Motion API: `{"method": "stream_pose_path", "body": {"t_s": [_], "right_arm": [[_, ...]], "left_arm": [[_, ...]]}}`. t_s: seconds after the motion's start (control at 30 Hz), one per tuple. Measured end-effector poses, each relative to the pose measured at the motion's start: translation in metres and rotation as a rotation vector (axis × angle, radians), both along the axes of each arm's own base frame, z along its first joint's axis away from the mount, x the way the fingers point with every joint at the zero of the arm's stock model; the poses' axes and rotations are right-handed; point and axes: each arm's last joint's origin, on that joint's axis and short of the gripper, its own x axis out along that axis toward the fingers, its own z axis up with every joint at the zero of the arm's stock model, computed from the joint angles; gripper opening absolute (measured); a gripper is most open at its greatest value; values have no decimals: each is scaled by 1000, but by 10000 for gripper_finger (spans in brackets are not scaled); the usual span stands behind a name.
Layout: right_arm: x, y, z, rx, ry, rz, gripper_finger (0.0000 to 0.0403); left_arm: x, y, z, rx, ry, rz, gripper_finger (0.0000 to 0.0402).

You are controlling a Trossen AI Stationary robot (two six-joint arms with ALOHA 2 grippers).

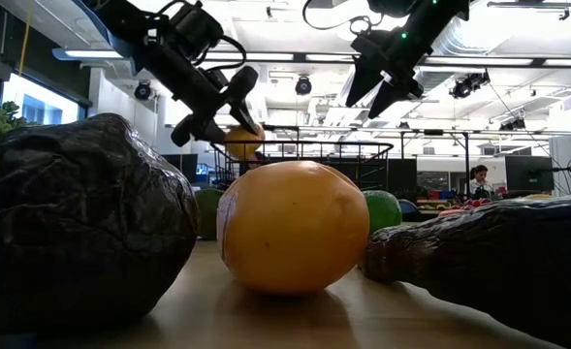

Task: Build produce basket
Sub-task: Put the yellow mango into the wire basket, then put the green lime into the wire basket

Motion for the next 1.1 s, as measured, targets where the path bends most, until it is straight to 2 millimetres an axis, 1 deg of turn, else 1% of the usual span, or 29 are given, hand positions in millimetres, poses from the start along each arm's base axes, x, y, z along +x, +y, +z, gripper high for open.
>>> {"method": "stream_pose_path", "body": {"t_s": [0.17,0.43,0.53,0.67,0.77,0.97,1.03,1.1], "right_arm": [[0,0,0,0,0,0,358],[0,0,0,0,0,0,358],[0,0,0,0,0,0,358],[0,0,0,0,0,0,358],[0,0,0,0,0,0,358],[0,0,0,0,0,0,358],[0,0,0,0,0,0,358],[0,0,0,0,0,0,358]], "left_arm": [[0,1,-1,1,3,6,269],[0,2,0,22,0,23,332],[0,2,0,27,3,29,348],[-2,3,3,63,29,5,350],[-2,2,5,59,21,-5,350],[-6,0,15,91,4,-20,350],[-7,-1,21,100,0,-27,350],[-7,-1,32,116,2,-38,350]]}}
